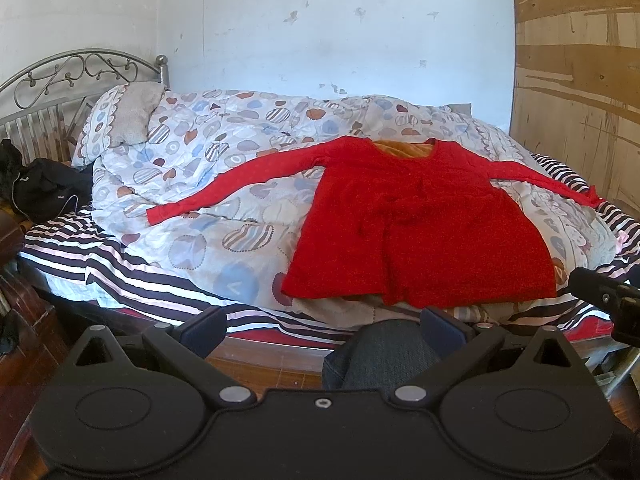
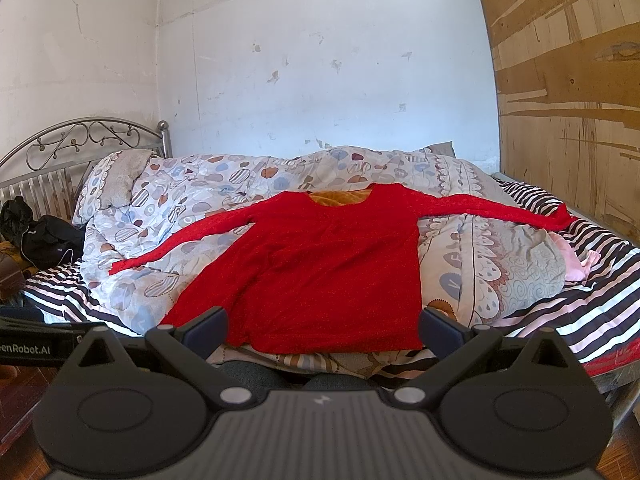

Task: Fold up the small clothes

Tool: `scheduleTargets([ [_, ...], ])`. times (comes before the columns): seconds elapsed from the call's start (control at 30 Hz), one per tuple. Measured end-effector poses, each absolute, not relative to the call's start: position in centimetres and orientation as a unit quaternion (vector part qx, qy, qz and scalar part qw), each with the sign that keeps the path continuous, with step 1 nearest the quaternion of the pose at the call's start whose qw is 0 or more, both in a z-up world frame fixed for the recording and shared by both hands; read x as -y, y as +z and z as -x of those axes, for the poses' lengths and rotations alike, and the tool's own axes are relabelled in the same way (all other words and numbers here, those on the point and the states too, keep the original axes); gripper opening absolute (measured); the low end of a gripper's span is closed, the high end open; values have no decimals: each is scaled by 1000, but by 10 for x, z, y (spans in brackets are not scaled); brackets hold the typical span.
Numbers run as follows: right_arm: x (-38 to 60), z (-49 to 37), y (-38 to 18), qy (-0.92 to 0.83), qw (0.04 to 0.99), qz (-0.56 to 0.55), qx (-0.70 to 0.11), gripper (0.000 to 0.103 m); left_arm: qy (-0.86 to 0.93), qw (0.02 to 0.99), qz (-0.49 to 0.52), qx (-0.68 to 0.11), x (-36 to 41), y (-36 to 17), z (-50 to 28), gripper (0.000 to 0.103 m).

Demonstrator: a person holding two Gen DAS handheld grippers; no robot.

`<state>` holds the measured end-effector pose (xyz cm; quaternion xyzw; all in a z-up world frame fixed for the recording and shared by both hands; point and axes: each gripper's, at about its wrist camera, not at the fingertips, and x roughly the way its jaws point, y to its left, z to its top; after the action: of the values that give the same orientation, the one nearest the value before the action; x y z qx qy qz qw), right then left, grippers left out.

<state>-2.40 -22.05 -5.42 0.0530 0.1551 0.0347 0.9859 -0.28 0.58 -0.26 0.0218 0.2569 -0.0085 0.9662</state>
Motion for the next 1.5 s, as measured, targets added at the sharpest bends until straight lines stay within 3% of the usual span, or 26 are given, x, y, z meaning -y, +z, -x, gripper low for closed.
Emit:
scheduleTargets([
  [1.2,220,24,-53,34,985,-53,-159,103,-9,966,-19,-259,-8,-7,4,102],
  [1.5,214,11,-38,6,981,-36,-191,103,-20,961,-35,-275,4,-8,-12,102],
])
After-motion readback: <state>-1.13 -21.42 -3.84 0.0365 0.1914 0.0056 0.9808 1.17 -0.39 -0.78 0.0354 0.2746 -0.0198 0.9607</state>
